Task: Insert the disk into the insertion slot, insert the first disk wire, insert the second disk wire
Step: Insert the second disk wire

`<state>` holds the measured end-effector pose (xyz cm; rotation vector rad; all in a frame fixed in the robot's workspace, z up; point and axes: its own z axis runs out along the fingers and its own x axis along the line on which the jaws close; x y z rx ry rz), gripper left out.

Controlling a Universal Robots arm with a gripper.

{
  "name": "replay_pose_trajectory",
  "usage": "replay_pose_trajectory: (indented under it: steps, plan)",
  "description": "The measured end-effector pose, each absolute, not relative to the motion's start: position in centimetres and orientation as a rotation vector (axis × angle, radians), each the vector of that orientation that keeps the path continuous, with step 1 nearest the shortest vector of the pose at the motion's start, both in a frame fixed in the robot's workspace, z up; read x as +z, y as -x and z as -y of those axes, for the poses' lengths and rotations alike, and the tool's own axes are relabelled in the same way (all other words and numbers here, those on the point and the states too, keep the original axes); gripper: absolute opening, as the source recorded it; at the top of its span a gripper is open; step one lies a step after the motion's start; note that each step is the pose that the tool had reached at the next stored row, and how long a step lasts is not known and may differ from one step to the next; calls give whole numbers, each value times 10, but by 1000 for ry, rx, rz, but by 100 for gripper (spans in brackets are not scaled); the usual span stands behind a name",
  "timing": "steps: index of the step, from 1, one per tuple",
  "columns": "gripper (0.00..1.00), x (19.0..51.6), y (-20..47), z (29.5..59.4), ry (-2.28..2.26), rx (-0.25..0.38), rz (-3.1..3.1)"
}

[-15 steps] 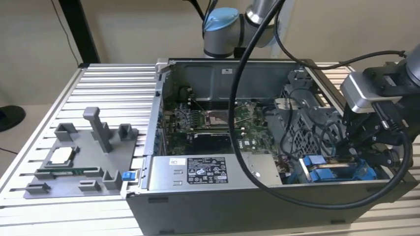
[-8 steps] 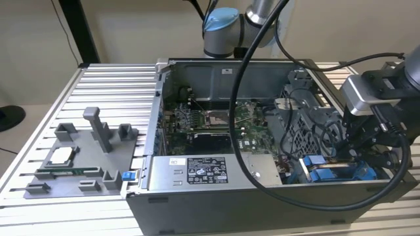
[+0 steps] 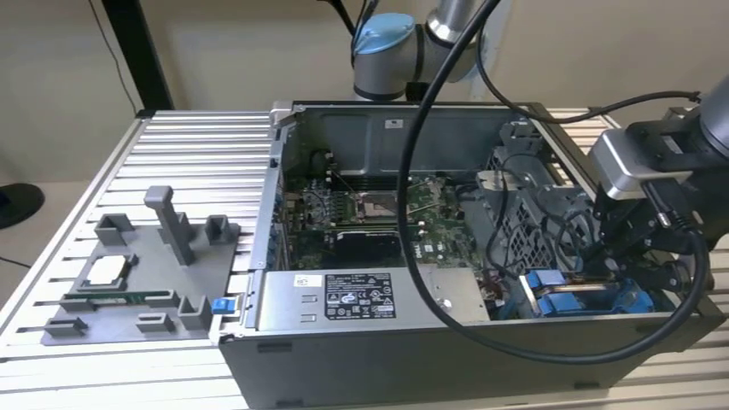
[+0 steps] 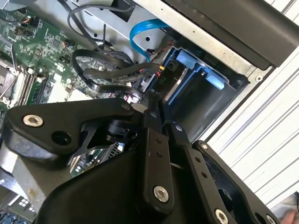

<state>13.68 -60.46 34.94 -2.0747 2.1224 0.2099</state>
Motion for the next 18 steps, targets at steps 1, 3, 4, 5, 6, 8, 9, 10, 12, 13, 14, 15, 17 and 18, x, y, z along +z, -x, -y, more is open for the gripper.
replay_pose_trajectory:
  steps: [1,3,4,5,6,8,9,10,12,13,14,15,17,18]
  plan:
    - [0,349,-137,604,2074,209,-2122]
    - [0,348,-137,604,2074,207,-2122]
    - [0,348,-137,603,2074,205,-2121]
    - [0,347,-137,603,2074,203,-2122]
    - [0,346,-137,603,2075,201,-2123]
    - [0,345,-137,603,2077,197,-2125]
    - [0,344,-137,603,2078,195,-2126]
    - [0,344,-137,603,2079,193,-2127]
    - [0,342,-137,603,2078,191,-2128]
    - [0,342,-137,603,2078,191,-2128]
    - [0,342,-137,602,2078,191,-2128]
    - [0,342,-137,602,2078,191,-2128]
    - [0,342,-137,601,2078,191,-2128]
    - [0,342,-137,601,2078,191,-2128]
